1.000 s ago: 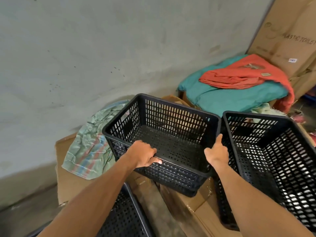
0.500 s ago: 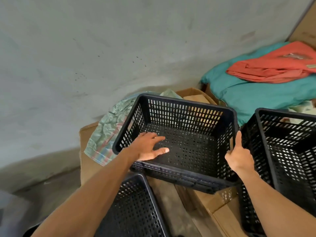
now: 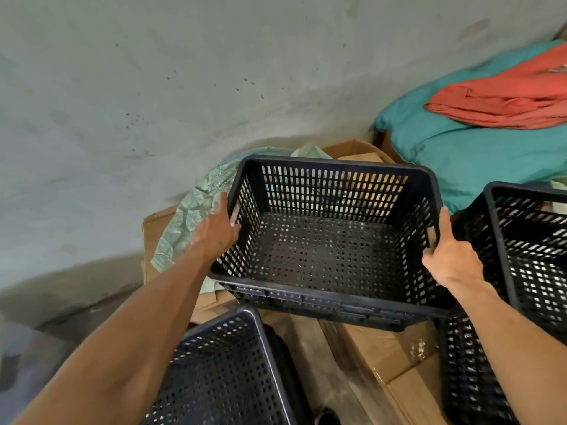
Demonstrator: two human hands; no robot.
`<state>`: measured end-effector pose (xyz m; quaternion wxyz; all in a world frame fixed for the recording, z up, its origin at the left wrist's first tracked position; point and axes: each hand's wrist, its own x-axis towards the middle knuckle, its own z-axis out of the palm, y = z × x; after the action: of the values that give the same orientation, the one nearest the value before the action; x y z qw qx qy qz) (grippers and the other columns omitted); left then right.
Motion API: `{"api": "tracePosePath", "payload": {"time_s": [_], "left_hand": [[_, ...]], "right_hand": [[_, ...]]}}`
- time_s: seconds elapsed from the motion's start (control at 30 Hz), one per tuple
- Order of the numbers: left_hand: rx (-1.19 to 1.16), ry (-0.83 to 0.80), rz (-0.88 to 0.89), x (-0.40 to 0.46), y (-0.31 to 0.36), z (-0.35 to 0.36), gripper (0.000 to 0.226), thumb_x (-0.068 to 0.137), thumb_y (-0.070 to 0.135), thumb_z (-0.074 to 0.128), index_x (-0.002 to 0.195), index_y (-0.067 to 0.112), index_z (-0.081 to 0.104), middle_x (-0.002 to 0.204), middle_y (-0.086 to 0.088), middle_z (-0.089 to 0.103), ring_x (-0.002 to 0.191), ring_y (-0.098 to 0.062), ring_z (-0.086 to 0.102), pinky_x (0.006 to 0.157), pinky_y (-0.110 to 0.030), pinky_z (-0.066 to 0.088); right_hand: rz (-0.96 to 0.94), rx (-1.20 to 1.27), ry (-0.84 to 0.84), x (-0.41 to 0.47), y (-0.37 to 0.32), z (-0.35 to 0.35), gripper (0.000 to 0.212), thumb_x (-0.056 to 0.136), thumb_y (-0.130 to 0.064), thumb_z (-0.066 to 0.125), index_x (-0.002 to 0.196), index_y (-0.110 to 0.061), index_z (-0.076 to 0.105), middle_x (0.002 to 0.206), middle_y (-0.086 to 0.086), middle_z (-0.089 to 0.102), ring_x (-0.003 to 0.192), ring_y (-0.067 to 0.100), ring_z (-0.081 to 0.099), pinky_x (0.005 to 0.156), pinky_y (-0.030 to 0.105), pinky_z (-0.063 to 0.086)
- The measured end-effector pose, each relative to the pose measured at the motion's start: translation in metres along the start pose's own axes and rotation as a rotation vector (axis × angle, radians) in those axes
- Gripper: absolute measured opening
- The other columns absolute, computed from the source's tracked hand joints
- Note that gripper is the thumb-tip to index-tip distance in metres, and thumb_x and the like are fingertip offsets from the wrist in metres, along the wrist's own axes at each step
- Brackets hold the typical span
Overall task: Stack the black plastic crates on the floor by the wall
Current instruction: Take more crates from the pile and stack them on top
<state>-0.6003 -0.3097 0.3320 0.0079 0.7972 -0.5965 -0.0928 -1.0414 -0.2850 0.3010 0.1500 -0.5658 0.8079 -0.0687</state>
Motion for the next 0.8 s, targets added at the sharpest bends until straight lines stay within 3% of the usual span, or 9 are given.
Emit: {"api": "tracePosePath", "payload": {"time_s": [0.13,0.27,0.57,0.8], "left_hand": [[0.053,0.034,0.099,0.006,0.008,-0.009,0.089,0.099,0.035,0.055,0.159,0.023,-0.01,0.062,-0.004,0.046,0.049,-0.015,0.044,0.048,-0.03,0.036],[0.021,0.048,0.057,0.0,0.002,0.008,0.092,0.097,0.018,0.059,0.159,0.03,-0.007,0.06,-0.005,0.048,0.045,-0.016,0.048,0.037,-0.027,0.033],[-0.02,0.073,0.036,-0.014,-0.006,0.012,0.088,0.101,0.023,0.056,0.158,0.033,-0.009,0.061,-0.008,0.053,0.044,-0.016,0.051,0.035,-0.024,0.032],[-0.07,0.102,0.028,-0.032,-0.02,0.001,0.085,0.1,0.022,0.057,0.159,0.029,-0.004,0.057,-0.006,0.051,0.044,-0.016,0.047,0.038,-0.026,0.03]], "right_hand": [[0.015,0.008,-0.079,0.014,-0.005,-0.011,0.099,0.094,-0.025,0.057,0.153,-0.04,-0.021,0.089,0.018,0.067,0.072,0.034,0.064,0.073,0.045,0.058],[0.007,0.007,-0.036,0.008,-0.003,-0.007,0.101,0.093,-0.024,0.059,0.153,-0.04,-0.02,0.085,0.017,0.066,0.068,0.032,0.062,0.069,0.042,0.056],[-0.032,-0.051,0.029,-0.004,-0.001,-0.001,0.095,0.096,-0.024,0.058,0.156,-0.034,-0.015,0.067,0.012,0.062,0.054,0.026,0.058,0.055,0.036,0.052],[-0.029,-0.227,0.126,-0.013,-0.011,-0.016,0.074,0.104,-0.039,0.038,0.157,-0.032,-0.012,0.067,0.01,0.053,0.055,0.026,0.051,0.053,0.035,0.045]]}}
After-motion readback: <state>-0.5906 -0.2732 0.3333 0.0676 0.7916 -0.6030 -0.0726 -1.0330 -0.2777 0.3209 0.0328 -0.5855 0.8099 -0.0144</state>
